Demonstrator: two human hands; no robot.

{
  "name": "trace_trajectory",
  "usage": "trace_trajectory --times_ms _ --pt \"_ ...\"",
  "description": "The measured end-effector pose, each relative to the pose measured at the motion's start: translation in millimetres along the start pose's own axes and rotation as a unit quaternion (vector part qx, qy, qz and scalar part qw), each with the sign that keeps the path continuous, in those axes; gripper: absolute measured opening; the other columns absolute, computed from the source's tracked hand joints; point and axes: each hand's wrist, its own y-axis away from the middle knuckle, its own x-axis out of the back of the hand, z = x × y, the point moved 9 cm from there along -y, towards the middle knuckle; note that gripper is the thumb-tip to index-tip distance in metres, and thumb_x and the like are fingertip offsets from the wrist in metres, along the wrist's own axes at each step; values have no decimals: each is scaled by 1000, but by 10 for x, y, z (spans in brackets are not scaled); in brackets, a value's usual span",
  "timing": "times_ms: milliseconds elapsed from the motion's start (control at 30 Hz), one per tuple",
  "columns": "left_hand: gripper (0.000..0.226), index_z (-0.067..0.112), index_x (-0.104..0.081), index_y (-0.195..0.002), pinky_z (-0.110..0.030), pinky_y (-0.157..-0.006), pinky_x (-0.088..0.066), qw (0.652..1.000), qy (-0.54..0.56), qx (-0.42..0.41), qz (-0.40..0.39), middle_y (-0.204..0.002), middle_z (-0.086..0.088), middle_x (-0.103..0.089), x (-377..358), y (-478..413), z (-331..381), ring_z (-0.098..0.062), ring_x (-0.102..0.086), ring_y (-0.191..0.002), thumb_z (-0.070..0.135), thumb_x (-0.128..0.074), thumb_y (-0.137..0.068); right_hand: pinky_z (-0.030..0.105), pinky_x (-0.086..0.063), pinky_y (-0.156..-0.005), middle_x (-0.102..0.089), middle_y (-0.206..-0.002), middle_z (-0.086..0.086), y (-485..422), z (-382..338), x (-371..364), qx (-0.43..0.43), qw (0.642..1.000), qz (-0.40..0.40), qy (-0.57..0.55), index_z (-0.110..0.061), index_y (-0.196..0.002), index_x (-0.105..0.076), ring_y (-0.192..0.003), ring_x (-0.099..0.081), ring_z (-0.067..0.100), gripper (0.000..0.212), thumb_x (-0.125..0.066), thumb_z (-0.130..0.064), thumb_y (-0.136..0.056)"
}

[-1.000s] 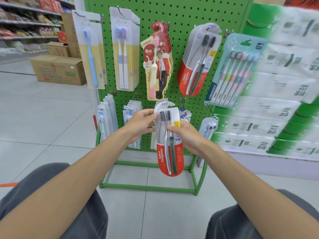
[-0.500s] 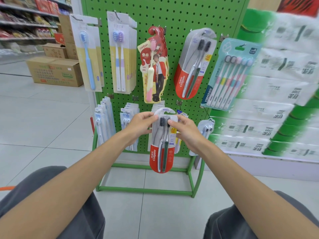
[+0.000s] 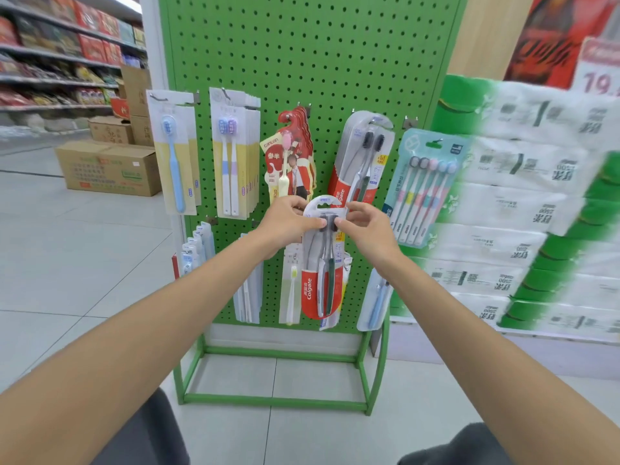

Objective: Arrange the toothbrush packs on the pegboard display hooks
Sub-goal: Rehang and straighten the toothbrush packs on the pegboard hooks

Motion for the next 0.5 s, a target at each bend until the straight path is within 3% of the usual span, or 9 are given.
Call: trace_trajectory --times_ms 100,300,433,500 --pt "26 12 -67 -98 -35 -68 -57 997 -54 -21 47 -87 -4 -69 144 -100 332 -22 -67 -82 21 -81 -78 21 -49 -71 -62 -110 3 -146 -290 166 33 999 27 24 -16 -128 -58 -99 -59 15 39 -67 -24 -91" --pt "29 12 -65 -100 -40 -81 -58 986 -130 -45 89 -96 -4 -69 384 -514 949 -19 -67 -84 27 -78 -79 24 -52 -67 -61 -97 -4 -540 -836 549 76 992 87 57 -20 -112 -61 -89 -60 13 23 -57 -9 -92" --pt "30 7 -64 -99 -39 -78 -58 975 -181 -65 108 -93 -8 -69 468 -872 1319 -21 -65 -78 26 -76 -80 24 -53 -73 -61 -98 -4 -922 -1139 792 98 985 122 67 -17 -111 -61 -90 -59 11 27 -57 -2 -90" --pt "26 7 -62 -95 -32 -68 -53 966 -218 -74 116 -86 -4 -64 493 -1060 1471 -19 -60 -74 25 -75 -81 19 -49 -71 -61 -100 -2 -1112 -1259 879 105 983 128 76 -15 -113 -62 -87 -57 8 29 -55 -1 -89"
